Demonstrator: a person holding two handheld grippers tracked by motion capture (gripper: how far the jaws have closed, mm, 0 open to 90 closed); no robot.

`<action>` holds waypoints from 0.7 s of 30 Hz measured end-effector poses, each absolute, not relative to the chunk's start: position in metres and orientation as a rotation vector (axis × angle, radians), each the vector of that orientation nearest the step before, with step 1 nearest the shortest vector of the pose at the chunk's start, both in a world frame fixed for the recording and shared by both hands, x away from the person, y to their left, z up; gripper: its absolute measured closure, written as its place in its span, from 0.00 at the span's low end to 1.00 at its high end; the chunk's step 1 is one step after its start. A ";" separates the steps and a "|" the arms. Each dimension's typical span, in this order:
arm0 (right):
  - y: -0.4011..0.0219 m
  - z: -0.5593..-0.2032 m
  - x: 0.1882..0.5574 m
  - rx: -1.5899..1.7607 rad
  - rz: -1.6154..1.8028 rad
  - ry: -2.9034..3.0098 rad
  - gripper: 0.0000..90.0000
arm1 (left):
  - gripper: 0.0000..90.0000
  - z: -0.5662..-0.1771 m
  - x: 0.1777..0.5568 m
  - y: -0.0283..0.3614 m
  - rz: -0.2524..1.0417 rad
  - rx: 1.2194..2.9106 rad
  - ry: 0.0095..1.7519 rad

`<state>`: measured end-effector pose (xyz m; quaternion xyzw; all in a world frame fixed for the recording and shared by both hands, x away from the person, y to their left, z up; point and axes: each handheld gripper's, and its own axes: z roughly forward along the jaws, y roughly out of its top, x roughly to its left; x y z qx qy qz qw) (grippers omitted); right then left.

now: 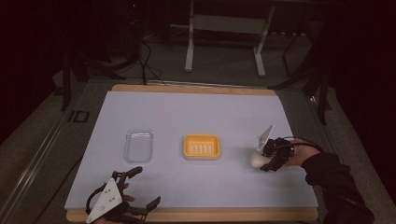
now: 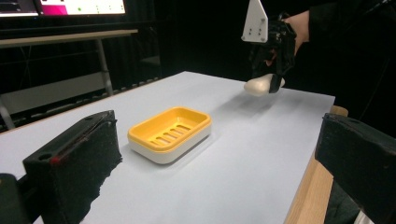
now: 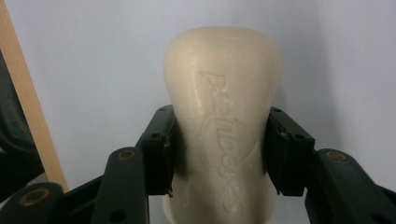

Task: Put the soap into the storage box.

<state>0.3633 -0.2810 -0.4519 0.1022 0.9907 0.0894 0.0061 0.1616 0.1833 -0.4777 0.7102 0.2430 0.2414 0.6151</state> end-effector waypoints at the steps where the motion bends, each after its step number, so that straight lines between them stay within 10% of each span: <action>1: -0.280 -0.451 0.364 0.308 0.266 3.106 0.55 | 0.00 -0.478 0.162 0.183 0.557 1.638 0.559; 21: -0.257 -0.429 0.373 0.121 0.223 3.109 0.55 | 0.00 -0.478 0.162 0.182 0.550 1.644 0.552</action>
